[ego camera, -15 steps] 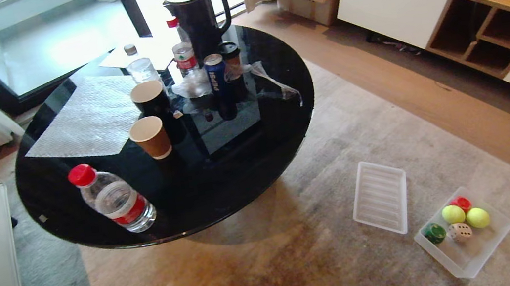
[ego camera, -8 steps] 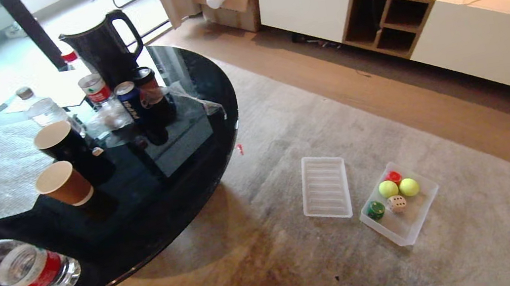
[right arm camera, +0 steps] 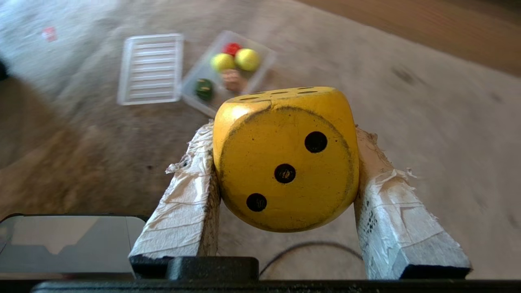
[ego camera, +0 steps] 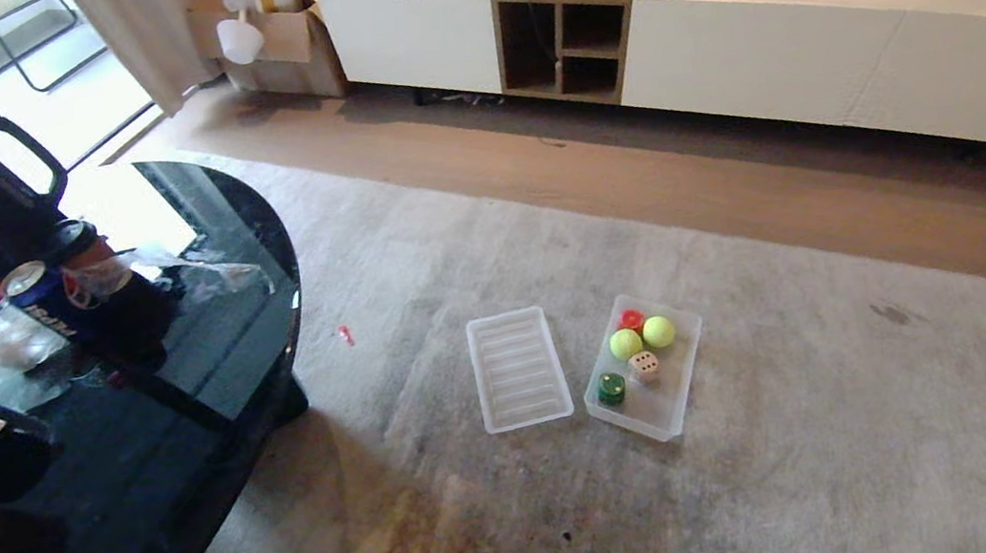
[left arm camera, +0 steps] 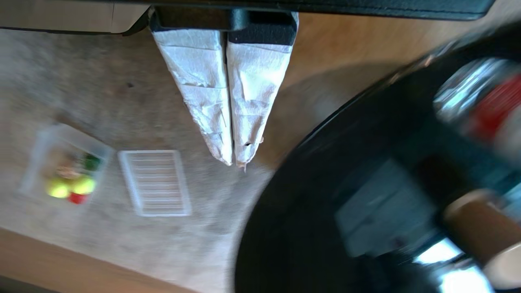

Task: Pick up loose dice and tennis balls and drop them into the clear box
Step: Put the toys in the box

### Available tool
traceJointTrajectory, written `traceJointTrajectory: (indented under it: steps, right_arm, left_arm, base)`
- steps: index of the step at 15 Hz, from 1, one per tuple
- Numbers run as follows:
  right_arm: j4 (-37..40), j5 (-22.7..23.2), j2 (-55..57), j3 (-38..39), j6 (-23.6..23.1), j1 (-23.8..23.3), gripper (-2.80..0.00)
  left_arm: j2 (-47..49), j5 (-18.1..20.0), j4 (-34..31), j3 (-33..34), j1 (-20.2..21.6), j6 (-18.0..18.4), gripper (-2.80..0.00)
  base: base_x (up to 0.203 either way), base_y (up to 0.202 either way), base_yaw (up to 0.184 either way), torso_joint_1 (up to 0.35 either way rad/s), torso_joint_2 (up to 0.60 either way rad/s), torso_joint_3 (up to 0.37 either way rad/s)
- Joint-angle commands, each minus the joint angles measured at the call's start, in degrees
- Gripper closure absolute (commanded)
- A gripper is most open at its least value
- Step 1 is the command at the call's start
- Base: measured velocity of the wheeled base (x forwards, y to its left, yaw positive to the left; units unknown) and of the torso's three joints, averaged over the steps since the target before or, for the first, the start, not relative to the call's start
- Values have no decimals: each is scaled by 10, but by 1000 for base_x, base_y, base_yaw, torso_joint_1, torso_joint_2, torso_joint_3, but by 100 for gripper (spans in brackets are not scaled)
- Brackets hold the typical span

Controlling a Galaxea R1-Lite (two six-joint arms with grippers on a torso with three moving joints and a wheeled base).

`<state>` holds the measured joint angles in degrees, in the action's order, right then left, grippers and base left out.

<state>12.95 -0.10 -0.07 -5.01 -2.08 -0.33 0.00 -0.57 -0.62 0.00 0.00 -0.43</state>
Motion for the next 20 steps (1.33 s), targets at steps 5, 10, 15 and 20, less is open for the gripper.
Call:
traceJointTrajectory:
  steps: [5,10,15,20]
  right_arm:
    - [1,0,0,0,0,0,0]
    - [1,0,0,0,0,0,0]
    - [1,0,0,0,0,0,0]
    - [1,0,0,0,-1,0,0]
  left_arm:
    - [0,0,0,0,0,0,0]
    - [1,0,0,0,0,1,0]
    - [1,0,0,0,0,1,0]
    - [0,0,0,0,0,1,0]
  base:
    - [-1,1,-38,2,2,2]
    - [0,0,0,0,0,0]
    - [12,0,0,1,-1,1]
    - [142,0,-1,2,2,1]
